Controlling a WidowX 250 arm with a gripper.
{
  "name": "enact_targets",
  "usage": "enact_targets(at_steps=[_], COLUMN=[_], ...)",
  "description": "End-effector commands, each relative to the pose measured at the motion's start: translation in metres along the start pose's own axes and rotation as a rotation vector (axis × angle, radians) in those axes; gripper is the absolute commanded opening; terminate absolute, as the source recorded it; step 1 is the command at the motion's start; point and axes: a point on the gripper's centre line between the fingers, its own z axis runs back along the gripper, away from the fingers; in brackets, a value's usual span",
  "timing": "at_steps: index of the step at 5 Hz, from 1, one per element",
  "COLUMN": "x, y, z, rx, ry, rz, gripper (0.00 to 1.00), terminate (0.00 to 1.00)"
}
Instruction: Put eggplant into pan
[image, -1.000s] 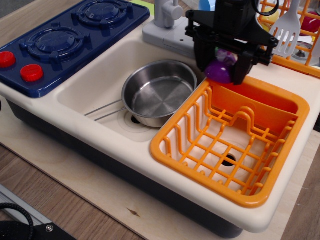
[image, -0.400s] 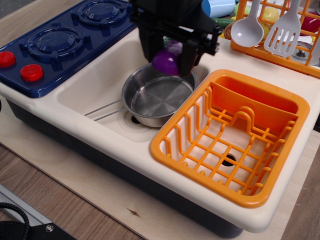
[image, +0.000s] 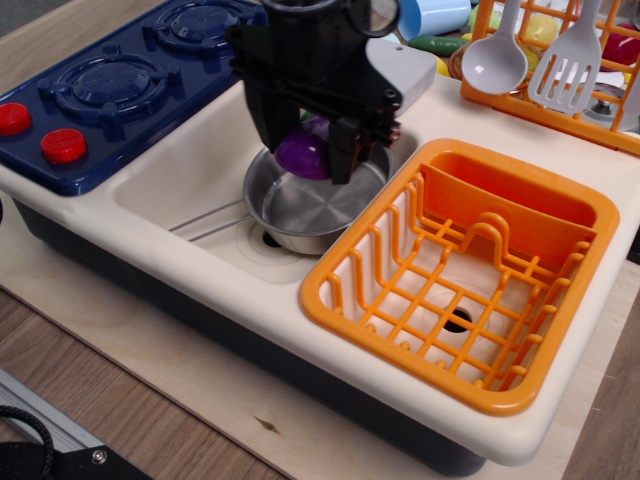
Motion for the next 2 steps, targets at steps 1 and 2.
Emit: enact_targets(at_steps=[1, 2], x=[0.0071, 0.0071], y=[0.0026, 0.0026], z=[0.0073, 0.0073], rx=[-0.003, -0.003], ry=[-0.056, -0.056], rz=[-0.020, -0.020], gripper=[1.00, 1.00], terminate=[0.00, 1.00])
